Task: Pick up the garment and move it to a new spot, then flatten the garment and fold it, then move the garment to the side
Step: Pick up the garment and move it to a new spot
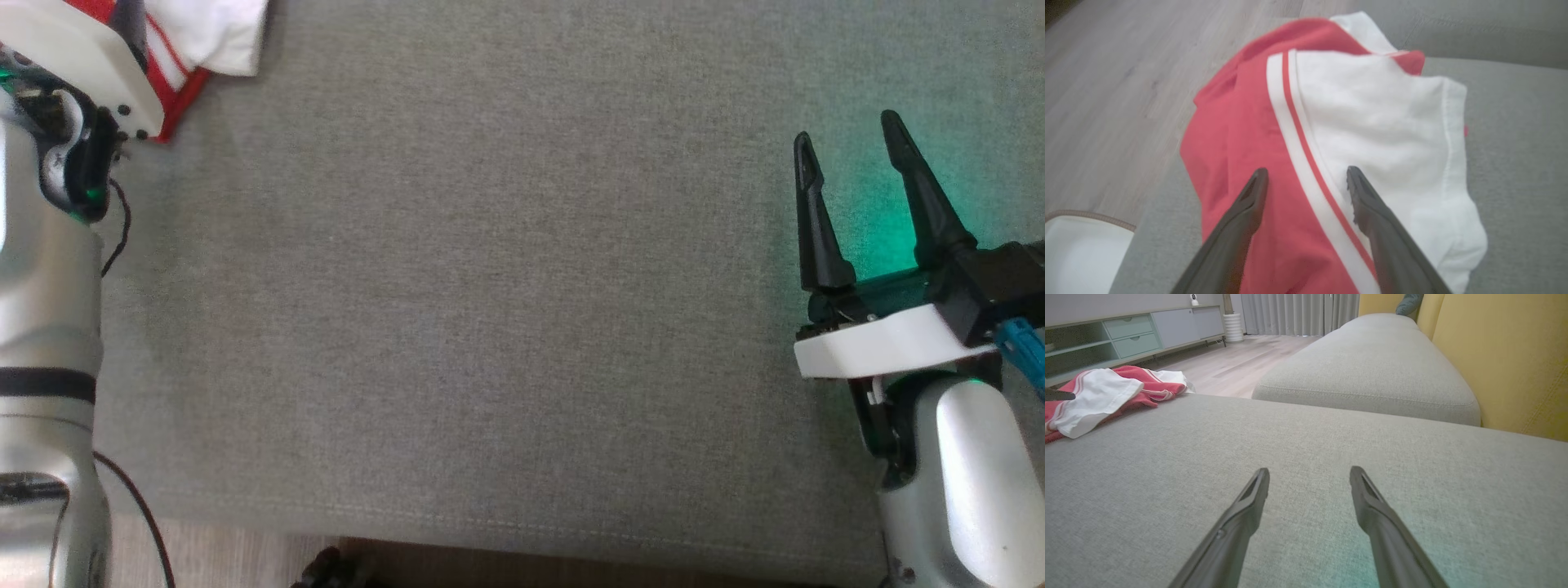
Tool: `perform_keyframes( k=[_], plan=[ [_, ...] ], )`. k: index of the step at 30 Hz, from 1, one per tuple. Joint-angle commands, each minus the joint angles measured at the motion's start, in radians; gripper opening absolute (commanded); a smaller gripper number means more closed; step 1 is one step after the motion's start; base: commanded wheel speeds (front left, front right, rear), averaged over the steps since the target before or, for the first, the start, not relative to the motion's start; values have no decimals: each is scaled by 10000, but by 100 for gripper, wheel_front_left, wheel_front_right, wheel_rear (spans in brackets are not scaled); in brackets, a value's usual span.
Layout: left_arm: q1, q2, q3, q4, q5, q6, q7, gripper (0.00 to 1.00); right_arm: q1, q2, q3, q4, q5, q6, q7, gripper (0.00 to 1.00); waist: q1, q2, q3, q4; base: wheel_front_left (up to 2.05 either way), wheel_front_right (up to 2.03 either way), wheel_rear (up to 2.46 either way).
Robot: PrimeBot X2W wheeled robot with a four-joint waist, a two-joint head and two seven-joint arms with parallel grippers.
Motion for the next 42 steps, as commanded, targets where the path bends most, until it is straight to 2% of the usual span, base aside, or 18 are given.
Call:
perform_keyframes(
  k=[1, 7, 8, 9, 11, 12, 13, 23, 30, 37, 42],
  plan=[
    [-365, 525, 255, -116, -59, 47, 89, 100, -171, -18, 266, -425, -63, 65, 23, 100, -3, 1, 224, -150, 0, 0, 0],
    [-603, 445, 266, 874, -314, -50, 349, 100, -224, -18, 298, -579, -136, 65, 92, 100, -3, 1, 379, -135, 0, 0, 0],
    [-619, 433, 262, 998, -354, -80, 343, 86, -230, -18, 304, -595, -143, 65, 99, 100, -3, 1, 390, -128, 0, 0, 0],
    [-638, 426, 253, 1111, -383, -108, 317, 42, -241, -18, 310, -609, -150, 65, 104, 100, -3, 1, 399, -120, 0, 0, 0],
    [-663, 390, 225, 1327, -444, -168, 258, 13, -265, -18, 308, -620, -161, 65, 101, 100, -3, 1, 404, -99, 0, 0, 0],
    [-678, 371, 206, 1416, -463, -192, 203, 4, -278, -18, 302, -615, -163, 65, 97, 100, -3, 1, 403, -84, 0, 0, 0],
    [-704, 346, 229, 1483, -514, -204, 96, 0, -294, -18, 294, -608, -164, 65, 85, 100, -3, 1, 400, -66, 0, 0, 0],
    [-1208, 208, 485, 1556, -1138, -447, -1228, 0, -372, -18, 244, -141, 168, 65, -331, 100, -3, 1, -451, -92, 0, 0, 0],
    [-1644, -11, 310, 1030, -1488, -561, -1404, 0, -232, -18, 147, 539, 708, 65, -796, 100, -3, 1, -1733, -397, 0, 0, 0],
    [-1981, -585, -124, 114, -1793, -598, -1173, 0, 19, -18, -22, 1314, 1365, 65, -1321, 100, -3, 1, -3076, -1084, 0, 0, 0],
    [-2230, -1296, -770, -938, -1868, -607, -787, 0, 224, -18, -76, 1822, 1798, 65, -1648, 100, -3, 1, -3706, -1737, 0, 0, 0]
  ],
)
